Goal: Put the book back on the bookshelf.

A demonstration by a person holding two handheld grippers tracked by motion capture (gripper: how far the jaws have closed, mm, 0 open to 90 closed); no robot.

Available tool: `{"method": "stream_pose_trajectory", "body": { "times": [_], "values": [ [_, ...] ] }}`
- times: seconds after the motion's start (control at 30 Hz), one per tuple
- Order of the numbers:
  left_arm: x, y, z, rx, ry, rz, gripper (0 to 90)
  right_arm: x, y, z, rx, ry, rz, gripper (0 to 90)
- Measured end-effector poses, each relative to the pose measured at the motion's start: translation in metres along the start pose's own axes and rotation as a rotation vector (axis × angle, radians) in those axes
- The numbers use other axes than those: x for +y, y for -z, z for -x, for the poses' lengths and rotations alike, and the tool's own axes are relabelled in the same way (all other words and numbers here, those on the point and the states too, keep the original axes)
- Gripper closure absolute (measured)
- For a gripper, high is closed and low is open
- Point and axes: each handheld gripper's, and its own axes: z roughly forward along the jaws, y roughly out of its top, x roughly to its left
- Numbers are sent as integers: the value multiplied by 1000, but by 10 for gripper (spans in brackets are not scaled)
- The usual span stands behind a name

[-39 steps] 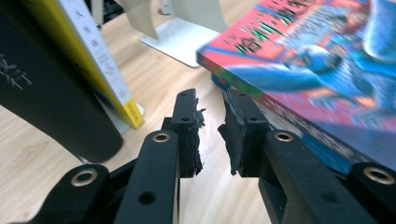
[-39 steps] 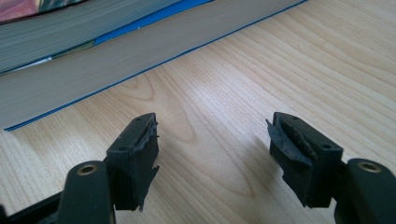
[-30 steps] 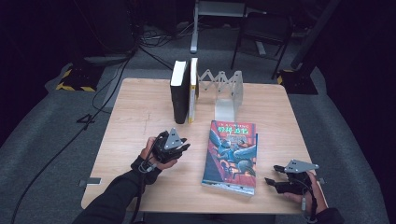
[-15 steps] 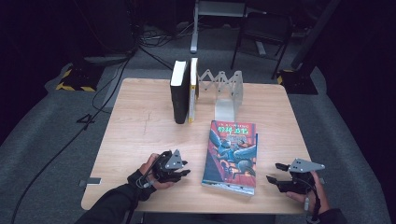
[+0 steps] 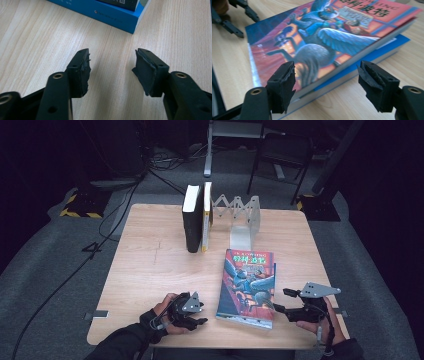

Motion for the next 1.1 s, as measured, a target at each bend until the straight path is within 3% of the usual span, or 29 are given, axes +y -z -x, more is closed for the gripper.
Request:
{"method": "stream_pose_trajectory", "body": {
  "times": [0.1,0.33,0.6,0.77,0.87,1.1],
  "values": [
    [-1,-1,-2,-1,3,6,419,4,-3,-5,21,1,-20,294],
    [-5,-1,-9,-6,52,14,332,3,-18,-9,47,-8,-102,290],
    [-7,-2,-12,-10,68,23,276,2,-22,-4,77,-56,-122,263],
    [-9,-5,-16,-11,64,44,221,3,-27,3,121,-83,-146,235],
    [-9,-6,-16,-6,67,53,202,6,-29,2,115,-58,-156,229],
    [-3,-12,-21,0,73,48,185,9,-31,4,130,-66,-180,221]
  ]
}}
